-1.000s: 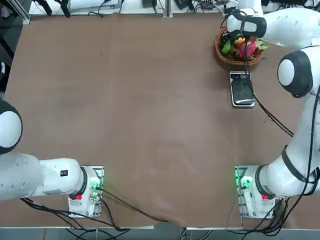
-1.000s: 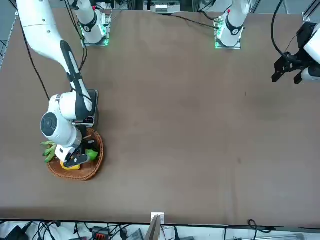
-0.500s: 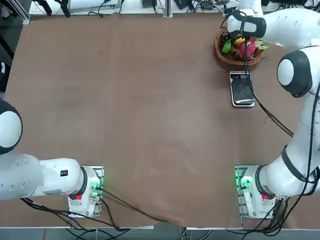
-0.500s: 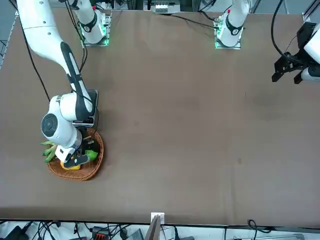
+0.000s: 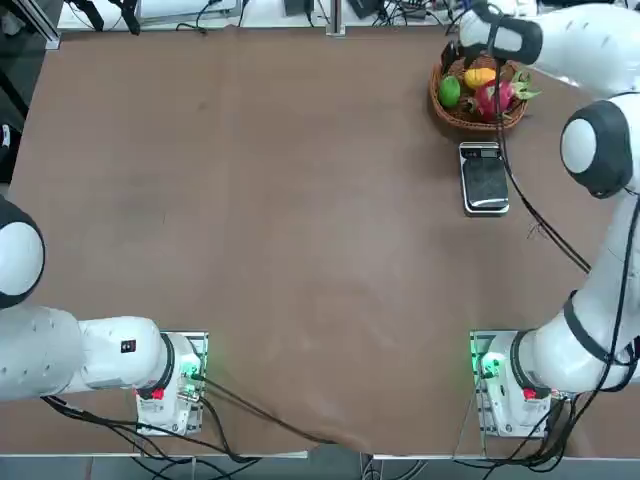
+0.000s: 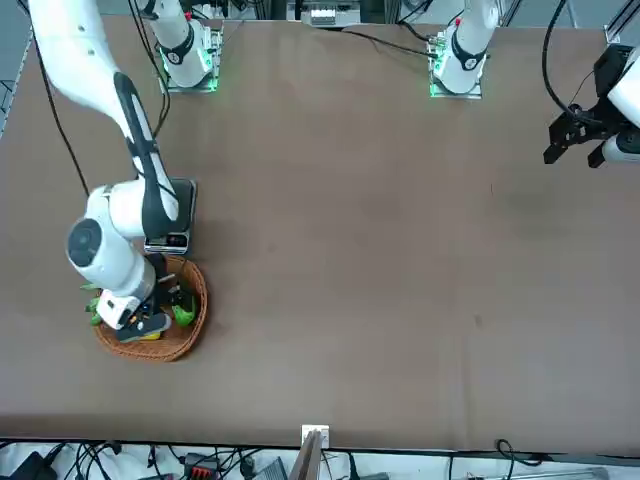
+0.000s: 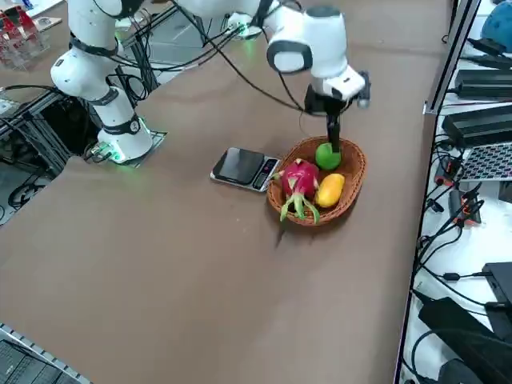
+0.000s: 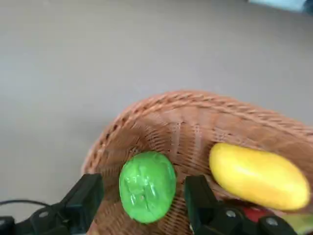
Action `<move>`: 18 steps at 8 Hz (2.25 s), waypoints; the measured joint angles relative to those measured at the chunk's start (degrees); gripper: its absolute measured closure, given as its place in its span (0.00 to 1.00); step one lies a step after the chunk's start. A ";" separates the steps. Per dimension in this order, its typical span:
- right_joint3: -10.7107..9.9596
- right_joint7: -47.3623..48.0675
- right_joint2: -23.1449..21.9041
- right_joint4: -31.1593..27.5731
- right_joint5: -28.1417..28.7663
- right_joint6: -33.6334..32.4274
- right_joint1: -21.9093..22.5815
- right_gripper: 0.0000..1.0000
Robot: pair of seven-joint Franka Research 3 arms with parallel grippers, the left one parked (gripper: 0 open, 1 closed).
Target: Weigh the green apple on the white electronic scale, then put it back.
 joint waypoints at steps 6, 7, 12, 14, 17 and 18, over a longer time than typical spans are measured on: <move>-0.85 0.00 -20.96 0.58 0.00 -24.00 -0.91 0.00; -0.85 0.60 -23.89 0.53 0.01 -28.70 -0.98 0.00; -0.72 4.71 -35.62 -2.80 0.01 -40.81 -0.86 0.00; -0.72 4.79 -40.83 -7.10 0.01 -41.13 -0.86 0.00; -0.92 4.54 -46.43 -12.21 0.00 -41.05 -1.02 0.00; -1.25 4.12 -46.85 -12.69 0.00 -40.85 -1.12 0.00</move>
